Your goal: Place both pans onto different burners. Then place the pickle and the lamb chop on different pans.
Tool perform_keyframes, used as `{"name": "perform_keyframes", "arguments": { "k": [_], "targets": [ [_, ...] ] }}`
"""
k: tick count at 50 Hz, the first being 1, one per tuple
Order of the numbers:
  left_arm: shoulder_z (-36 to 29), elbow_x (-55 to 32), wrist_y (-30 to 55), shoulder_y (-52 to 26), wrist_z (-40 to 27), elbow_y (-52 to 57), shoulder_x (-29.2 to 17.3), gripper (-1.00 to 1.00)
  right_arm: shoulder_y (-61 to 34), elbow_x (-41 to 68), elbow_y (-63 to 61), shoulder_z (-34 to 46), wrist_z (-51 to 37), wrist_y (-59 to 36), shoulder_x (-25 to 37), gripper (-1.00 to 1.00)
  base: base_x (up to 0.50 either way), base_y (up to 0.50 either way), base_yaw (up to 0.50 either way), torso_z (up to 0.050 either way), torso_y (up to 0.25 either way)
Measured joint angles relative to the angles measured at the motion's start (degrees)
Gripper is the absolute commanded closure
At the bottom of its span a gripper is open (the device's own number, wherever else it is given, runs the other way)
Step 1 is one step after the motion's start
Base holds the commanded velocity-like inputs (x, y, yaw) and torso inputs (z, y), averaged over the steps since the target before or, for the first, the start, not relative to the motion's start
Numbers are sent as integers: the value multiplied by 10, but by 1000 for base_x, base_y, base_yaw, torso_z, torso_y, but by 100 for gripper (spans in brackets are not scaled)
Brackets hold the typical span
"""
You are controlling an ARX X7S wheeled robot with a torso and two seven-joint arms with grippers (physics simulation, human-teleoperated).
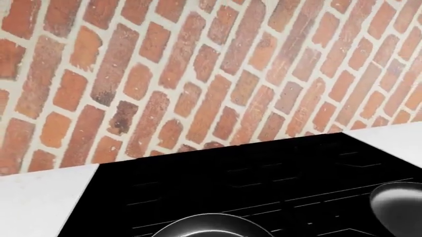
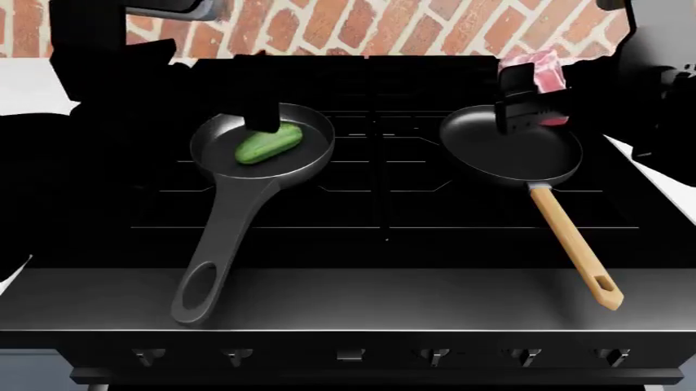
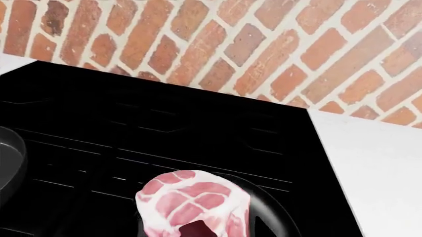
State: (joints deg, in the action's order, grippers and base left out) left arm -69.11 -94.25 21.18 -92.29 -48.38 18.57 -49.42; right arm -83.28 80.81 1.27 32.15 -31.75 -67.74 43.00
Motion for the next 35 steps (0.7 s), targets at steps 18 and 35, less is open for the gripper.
{"name": "perform_keyframes", "arguments": {
  "k": [18, 35],
  "targets": [
    [10, -1, -12, 4, -1, 11, -1, -100, -9, -22, 42, 20, 28, 1, -14, 100, 0, 0, 0, 0, 0],
    [13, -3, -12, 4, 0, 8, 1, -100, -12, -51, 85, 38, 41, 10, -24, 100, 0, 0, 0, 0, 0]
  ]
}}
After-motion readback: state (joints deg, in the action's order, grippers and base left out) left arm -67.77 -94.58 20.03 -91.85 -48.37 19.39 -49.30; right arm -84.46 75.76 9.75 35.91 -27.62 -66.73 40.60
